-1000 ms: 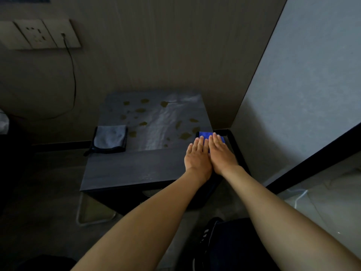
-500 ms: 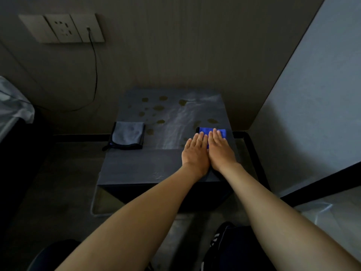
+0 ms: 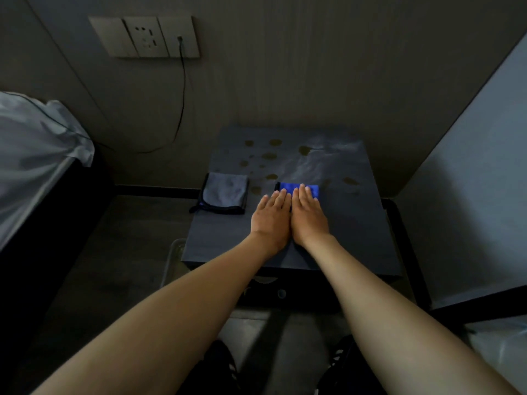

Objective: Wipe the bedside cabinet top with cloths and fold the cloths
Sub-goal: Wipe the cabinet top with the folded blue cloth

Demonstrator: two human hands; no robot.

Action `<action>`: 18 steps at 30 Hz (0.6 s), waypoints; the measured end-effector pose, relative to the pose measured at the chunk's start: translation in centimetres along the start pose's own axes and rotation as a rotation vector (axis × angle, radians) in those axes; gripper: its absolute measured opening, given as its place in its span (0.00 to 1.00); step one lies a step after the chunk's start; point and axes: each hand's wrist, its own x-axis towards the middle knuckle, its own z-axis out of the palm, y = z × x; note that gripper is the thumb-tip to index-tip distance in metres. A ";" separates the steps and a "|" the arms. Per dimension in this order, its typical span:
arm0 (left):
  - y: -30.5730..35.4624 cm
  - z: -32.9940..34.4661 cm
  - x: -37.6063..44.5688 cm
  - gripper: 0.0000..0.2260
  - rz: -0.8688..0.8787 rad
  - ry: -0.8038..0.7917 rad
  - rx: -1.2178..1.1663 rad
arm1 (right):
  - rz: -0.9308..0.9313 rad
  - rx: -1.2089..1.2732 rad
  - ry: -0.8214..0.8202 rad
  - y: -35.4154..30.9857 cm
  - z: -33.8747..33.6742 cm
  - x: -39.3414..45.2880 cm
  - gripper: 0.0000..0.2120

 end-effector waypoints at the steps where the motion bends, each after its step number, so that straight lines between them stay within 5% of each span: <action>1: -0.7 0.0 -0.2 0.31 -0.003 0.017 -0.012 | -0.003 0.003 -0.005 -0.6 0.1 0.3 0.28; 8: -4.8 -0.3 -1.8 0.28 -0.056 0.204 -0.056 | -0.016 0.017 -0.031 -4.4 0.6 1.6 0.28; 14: -7.6 0.3 -3.4 0.26 -0.353 0.150 -0.103 | -0.058 0.027 -0.002 -6.2 0.9 2.3 0.31; 18: -8.7 1.1 -5.0 0.26 -0.346 0.143 -0.074 | -0.067 0.024 0.014 -7.0 1.1 2.4 0.35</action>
